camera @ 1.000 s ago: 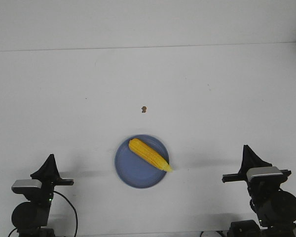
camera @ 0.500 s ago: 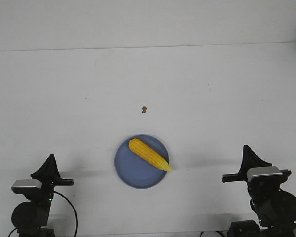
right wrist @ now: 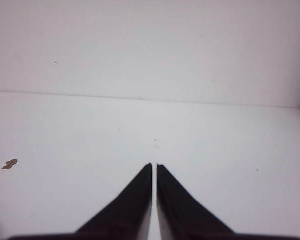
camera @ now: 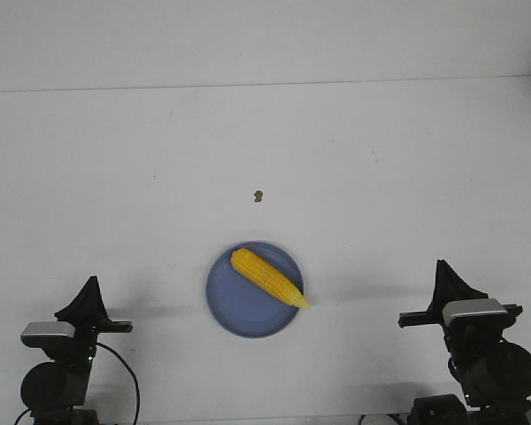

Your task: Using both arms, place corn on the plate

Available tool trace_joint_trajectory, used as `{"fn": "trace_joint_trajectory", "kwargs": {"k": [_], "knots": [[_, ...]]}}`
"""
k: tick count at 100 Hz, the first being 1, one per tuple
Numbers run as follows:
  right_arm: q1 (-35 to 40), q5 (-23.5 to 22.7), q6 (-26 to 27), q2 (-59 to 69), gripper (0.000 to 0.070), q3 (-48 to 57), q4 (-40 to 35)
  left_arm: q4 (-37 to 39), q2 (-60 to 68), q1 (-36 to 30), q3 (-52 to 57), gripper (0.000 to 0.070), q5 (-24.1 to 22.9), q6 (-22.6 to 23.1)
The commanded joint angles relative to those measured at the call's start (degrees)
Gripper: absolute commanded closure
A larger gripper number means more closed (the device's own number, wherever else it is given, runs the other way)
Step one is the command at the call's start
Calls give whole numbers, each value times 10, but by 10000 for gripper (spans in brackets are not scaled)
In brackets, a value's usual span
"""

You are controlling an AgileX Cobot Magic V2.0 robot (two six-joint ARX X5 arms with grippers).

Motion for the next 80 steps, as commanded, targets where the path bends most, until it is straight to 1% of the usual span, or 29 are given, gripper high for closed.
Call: {"fn": "trace_joint_trajectory", "kwargs": {"k": [1, 16, 35, 43, 68, 80], "knots": [[0, 2, 0, -5, 681, 3, 5, 5, -1, -1, -11, 685, 1, -2], [0, 3, 0, -30, 681, -11, 13, 5, -1, -1, -11, 685, 1, -2], [-1, 2, 1, -87, 681, -99, 116, 5, -1, -1, -11, 685, 1, -2], [-1, 2, 2, -113, 681, -135, 141, 5, -1, -1, -11, 685, 1, -2], [-2, 3, 2, -112, 681, -202, 214, 5, -1, -1, -11, 685, 0, -2], [-2, 13, 3, -113, 681, -231, 254, 5, -1, -1, -11, 685, 0, -2]]}}
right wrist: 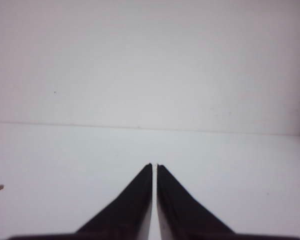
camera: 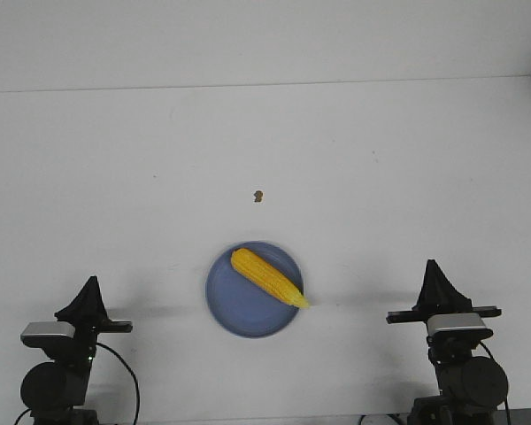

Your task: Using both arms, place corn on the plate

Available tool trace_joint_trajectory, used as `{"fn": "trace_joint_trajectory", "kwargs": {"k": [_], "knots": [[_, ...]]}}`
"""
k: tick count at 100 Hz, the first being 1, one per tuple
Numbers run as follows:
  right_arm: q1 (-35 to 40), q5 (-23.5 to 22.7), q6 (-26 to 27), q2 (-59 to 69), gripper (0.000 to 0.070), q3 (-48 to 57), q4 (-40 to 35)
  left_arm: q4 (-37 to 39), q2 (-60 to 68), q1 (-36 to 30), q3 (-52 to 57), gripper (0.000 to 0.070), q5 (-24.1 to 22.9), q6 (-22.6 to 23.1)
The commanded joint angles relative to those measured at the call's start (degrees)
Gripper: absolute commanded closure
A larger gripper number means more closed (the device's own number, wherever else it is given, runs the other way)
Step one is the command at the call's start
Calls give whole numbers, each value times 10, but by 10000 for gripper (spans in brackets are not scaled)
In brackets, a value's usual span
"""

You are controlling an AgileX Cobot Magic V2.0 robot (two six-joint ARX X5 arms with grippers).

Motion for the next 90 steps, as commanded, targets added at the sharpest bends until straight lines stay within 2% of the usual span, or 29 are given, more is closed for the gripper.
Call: {"fn": "trace_joint_trajectory", "kwargs": {"k": [1, 26, 90], "knots": [[-1, 3, 3, 0, 681, -14, 19, 5, -1, -1, -11, 685, 0, -2], [-3, 4, 11, 0, 681, -54, 70, 5, -1, -1, -11, 685, 0, -2], [-3, 3, 17, 0, 681, -78, 95, 5, -1, -1, -11, 685, 0, -2]]}}
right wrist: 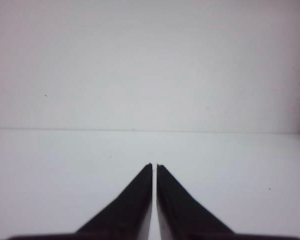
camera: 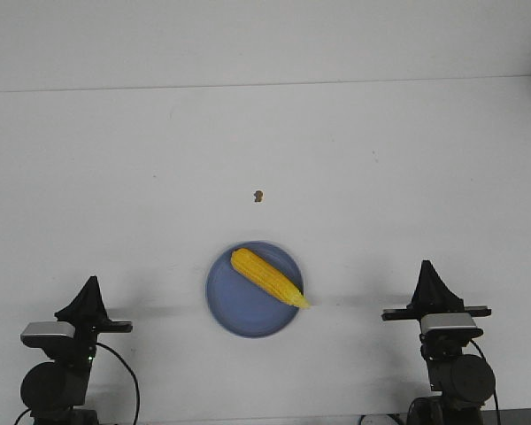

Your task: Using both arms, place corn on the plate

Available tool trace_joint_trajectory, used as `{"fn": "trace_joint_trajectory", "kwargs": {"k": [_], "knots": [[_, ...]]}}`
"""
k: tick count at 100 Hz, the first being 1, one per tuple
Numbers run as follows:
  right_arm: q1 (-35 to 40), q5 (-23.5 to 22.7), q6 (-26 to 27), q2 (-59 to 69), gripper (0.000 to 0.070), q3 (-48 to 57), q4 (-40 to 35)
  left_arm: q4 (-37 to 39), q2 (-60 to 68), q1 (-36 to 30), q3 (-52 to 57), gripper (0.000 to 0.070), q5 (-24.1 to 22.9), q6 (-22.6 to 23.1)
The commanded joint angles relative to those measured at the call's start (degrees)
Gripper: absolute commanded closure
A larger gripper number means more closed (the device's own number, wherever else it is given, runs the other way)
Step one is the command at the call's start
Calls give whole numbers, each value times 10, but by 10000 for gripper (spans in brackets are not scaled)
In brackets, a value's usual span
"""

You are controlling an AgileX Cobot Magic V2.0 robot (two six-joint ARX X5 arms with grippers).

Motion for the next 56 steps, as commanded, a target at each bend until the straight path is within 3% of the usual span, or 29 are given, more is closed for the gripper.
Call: {"fn": "trace_joint_trajectory", "kwargs": {"k": [1, 56], "knots": [[0, 0, 8, 0, 681, -1, 5, 5, -1, -1, -11, 685, 0, -2], [0, 0, 8, 0, 681, -1, 5, 5, -1, -1, -11, 685, 0, -2]]}}
